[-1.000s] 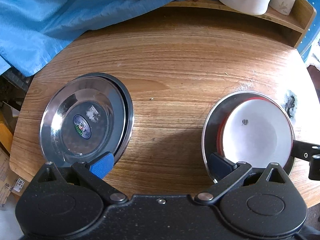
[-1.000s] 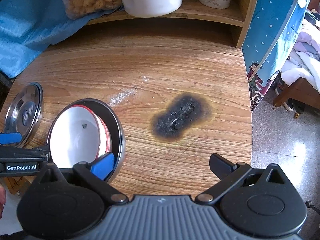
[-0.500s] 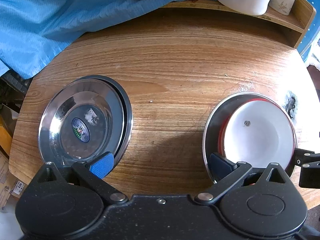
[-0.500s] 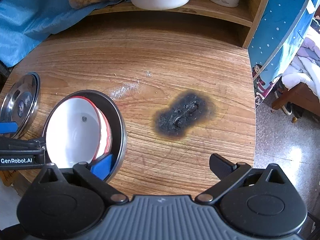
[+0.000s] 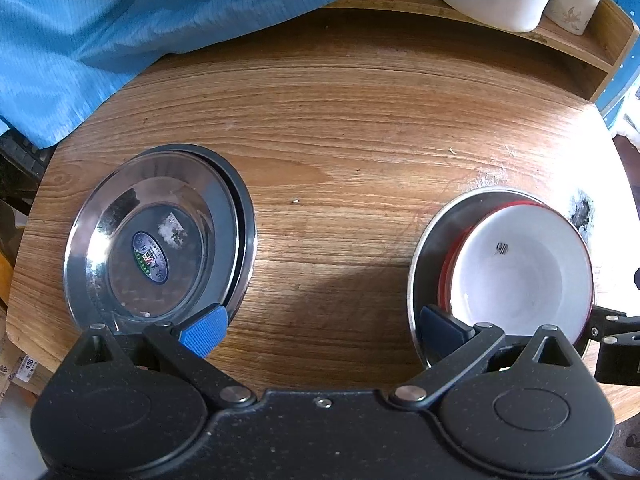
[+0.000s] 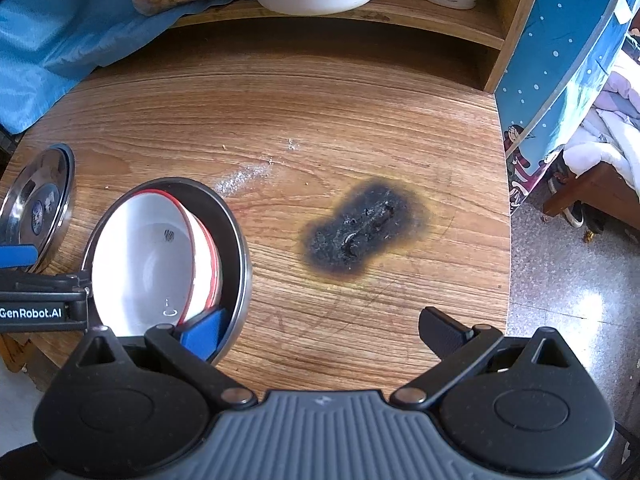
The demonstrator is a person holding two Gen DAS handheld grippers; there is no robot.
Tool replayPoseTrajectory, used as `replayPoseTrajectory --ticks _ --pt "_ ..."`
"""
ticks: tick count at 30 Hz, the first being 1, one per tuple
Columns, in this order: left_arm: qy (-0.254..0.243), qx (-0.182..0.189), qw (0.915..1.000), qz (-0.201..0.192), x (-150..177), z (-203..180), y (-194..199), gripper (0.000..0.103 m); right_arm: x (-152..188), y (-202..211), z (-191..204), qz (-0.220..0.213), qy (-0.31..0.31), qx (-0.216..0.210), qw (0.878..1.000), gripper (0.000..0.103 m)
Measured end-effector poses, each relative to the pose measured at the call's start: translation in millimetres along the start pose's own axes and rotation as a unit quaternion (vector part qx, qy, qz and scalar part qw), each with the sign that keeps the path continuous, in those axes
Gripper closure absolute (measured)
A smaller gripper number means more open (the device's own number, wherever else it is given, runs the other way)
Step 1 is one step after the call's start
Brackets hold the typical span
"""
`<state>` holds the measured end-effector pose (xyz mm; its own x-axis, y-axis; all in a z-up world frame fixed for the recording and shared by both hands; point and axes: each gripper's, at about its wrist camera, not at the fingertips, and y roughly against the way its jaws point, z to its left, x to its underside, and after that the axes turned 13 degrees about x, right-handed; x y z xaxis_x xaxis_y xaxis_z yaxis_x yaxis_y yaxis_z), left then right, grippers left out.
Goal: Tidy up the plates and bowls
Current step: 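Move both open tools to the rim of the steel bowl stack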
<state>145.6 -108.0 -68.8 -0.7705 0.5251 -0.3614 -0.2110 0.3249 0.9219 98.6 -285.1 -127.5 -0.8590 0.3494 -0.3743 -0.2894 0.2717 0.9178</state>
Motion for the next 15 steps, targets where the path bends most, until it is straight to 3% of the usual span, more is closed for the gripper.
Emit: replayPoseTrajectory --ticks 15 --pt "-0.015 -0.004 0.9999 -0.005 4.4 -5.2 1.9 0.002 2.3 5.4 0.8 -0.012 0.005 0.016 1.0 0.001"
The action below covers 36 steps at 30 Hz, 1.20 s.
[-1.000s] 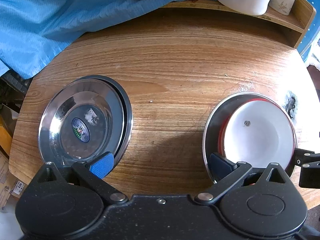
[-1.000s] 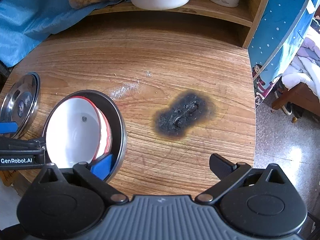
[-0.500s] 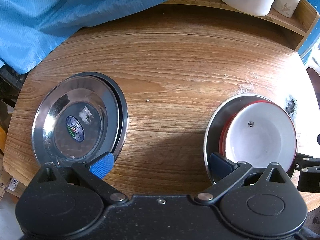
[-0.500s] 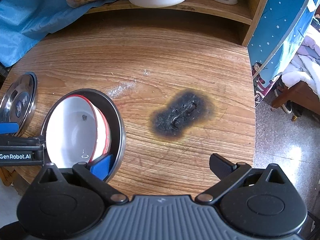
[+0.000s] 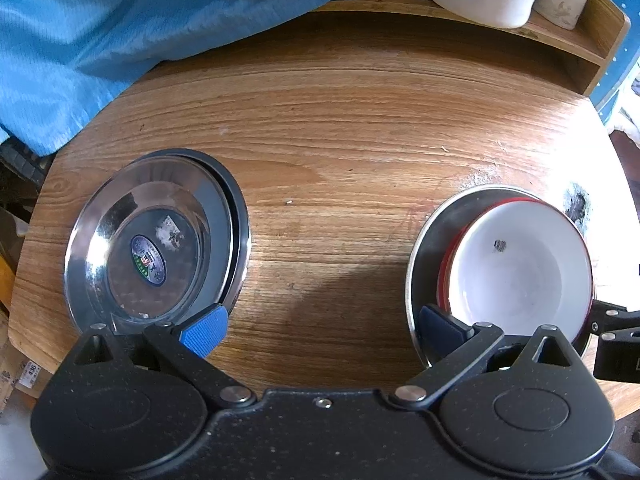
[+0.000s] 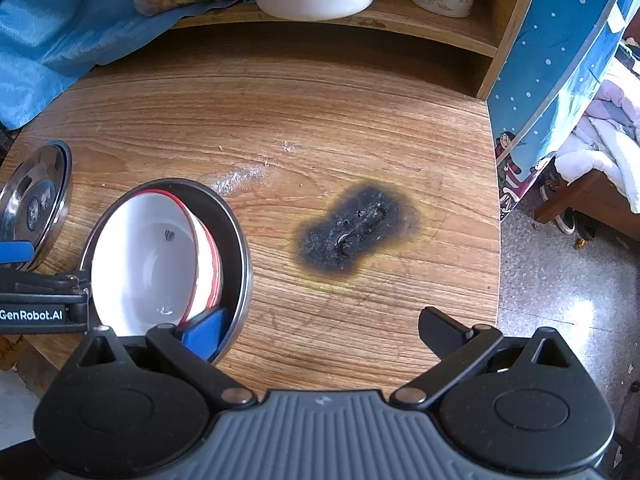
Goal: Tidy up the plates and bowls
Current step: 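Move both open tools to the rim of the steel bowl stack, then close both tools on the steel bowl's rim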
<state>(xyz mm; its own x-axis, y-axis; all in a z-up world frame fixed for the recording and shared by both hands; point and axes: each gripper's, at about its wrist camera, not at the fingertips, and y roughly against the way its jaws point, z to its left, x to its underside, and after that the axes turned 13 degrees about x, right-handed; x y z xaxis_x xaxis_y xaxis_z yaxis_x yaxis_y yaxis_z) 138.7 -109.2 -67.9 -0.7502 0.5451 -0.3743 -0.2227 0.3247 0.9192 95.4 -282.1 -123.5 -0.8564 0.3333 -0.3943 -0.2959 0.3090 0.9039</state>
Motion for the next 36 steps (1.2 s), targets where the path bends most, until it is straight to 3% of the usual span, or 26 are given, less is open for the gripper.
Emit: replayPoseTrajectory --ticks 9,18,21,24,27,30,32,36 --pt "0.006 0.008 0.9999 -0.004 1.4 2.4 0.5 0.002 0.6 -0.5 -0.1 0.003 -0.005 -0.001 1.0 0.002" --pt "0.006 0.016 0.9998 -0.006 2.5 4.9 0.6 0.004 3.0 4.8 1.0 -0.004 -0.008 -0.029 1.0 0.025" --pt "0.003 0.026 0.9996 -0.007 2.0 5.0 2.0 0.01 4.7 7.3 0.3 -0.006 -0.015 -0.045 0.999 0.035" --pt "-0.001 0.04 0.9992 -0.008 1.8 4.7 3.5 0.016 5.7 8.3 -1.0 -0.004 -0.026 -0.065 0.998 0.046" --pt "-0.002 0.059 0.9982 -0.009 2.4 5.2 4.7 0.026 7.1 9.4 -1.8 -0.003 -0.038 -0.088 0.995 0.064" --pt "-0.005 0.09 0.9958 -0.008 2.8 5.8 6.4 0.046 9.1 12.6 1.4 -0.006 -0.04 -0.106 0.994 0.081" --pt "-0.014 0.103 0.9946 -0.006 2.3 3.2 7.4 0.059 8.6 14.4 5.5 -0.01 -0.034 -0.104 0.994 0.085" --pt "-0.042 0.109 0.9932 -0.004 2.4 -6.9 8.1 0.071 8.8 15.2 6.9 -0.009 -0.039 -0.106 0.994 0.089"
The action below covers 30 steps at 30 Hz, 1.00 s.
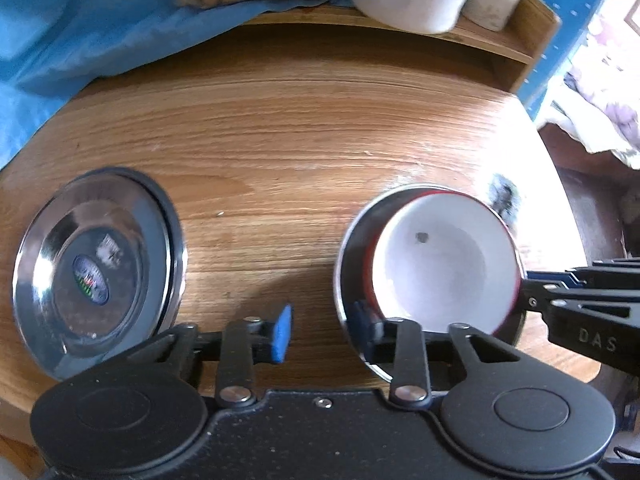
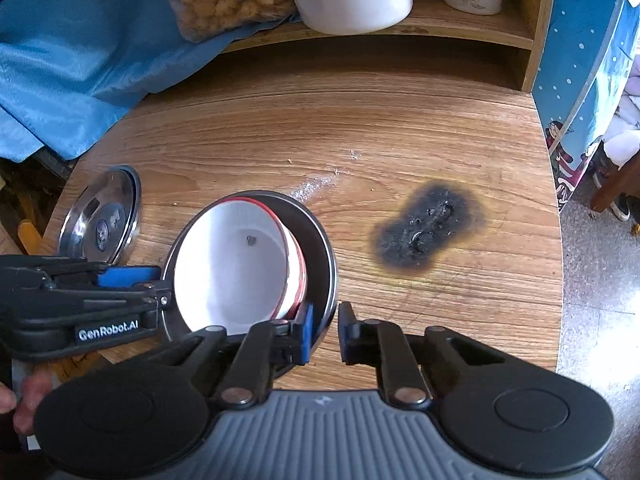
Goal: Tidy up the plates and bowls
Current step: 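Close both tools on the steel bowl's rim, then lift and carry the steel bowl stack with both tools over the steel plate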
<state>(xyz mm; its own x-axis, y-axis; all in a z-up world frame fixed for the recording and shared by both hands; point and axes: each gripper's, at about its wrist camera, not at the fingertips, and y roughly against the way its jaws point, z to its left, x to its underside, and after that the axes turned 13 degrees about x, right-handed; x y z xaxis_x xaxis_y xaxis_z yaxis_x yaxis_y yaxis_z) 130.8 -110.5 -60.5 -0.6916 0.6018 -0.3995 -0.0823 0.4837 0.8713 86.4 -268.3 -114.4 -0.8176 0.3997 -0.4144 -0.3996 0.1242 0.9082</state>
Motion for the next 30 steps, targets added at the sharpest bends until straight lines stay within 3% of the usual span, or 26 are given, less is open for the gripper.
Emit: replayPoseTrajectory --ticks 2,5,12,15,22,30 --pt "-0.005 0.011 0.9999 0.0 -0.4 -1.0 -0.3 0.083 0.6 0.2 -0.8 0.002 -0.007 -0.002 1.0 0.089" --pt "-0.009 0.025 0.9996 -0.001 -1.5 -1.9 -1.5 0.093 1.9 0.3 -3.4 0.006 -0.019 -0.007 1.0 0.086" --pt "0.005 0.042 0.9991 -0.001 -5.1 4.0 -5.7 0.094 2.5 -2.9 -10.2 0.014 -0.046 -0.018 0.999 0.082" --pt "0.006 0.048 0.9988 -0.003 -5.3 5.4 -6.1 0.094 2.8 -5.0 -14.0 0.019 -0.061 -0.029 0.998 0.088" --pt "0.009 0.061 0.9981 -0.006 -3.1 11.0 -3.6 0.095 3.0 -4.2 -10.8 0.014 -0.062 -0.024 0.998 0.09" --pt "-0.004 0.049 0.9987 -0.01 -4.7 8.2 -0.4 0.095 -0.4 -2.8 -6.2 0.015 -0.061 -0.017 0.998 0.09"
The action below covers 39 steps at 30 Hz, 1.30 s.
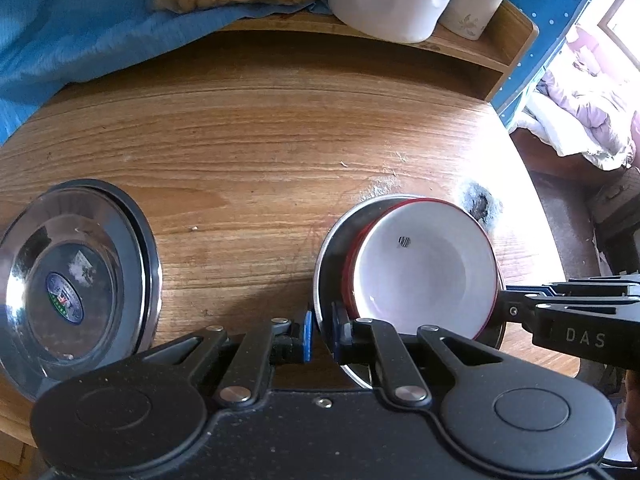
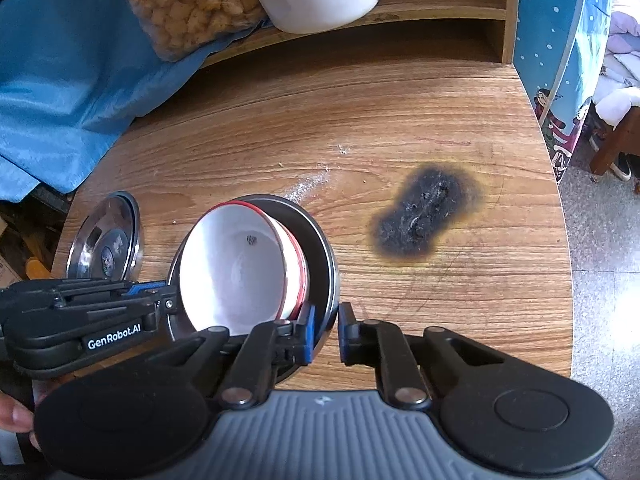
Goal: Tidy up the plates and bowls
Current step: 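Lift and carry the steel bowl stack with both tools over the steel plate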
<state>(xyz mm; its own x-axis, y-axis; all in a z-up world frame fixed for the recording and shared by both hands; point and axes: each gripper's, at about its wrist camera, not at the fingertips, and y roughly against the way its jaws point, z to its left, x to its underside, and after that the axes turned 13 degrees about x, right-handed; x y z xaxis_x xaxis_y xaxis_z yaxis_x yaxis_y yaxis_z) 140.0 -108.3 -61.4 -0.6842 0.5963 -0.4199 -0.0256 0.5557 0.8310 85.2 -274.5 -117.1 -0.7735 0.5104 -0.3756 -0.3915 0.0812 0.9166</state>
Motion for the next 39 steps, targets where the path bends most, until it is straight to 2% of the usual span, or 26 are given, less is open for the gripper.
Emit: replayPoseTrajectory --ticks 25,39 --pt "0.035 -0.017 0.9982 -0.046 -6.5 36.0 42.4 0.095 -23.9 7.9 48.8 -0.012 0.043 -0.019 0.999 0.089" --pt "0.047 -0.039 0.9949 -0.08 -1.2 68.3 74.0 0.094 -40.1 13.3 94.6 -0.033 0.066 -0.035 0.997 0.089"
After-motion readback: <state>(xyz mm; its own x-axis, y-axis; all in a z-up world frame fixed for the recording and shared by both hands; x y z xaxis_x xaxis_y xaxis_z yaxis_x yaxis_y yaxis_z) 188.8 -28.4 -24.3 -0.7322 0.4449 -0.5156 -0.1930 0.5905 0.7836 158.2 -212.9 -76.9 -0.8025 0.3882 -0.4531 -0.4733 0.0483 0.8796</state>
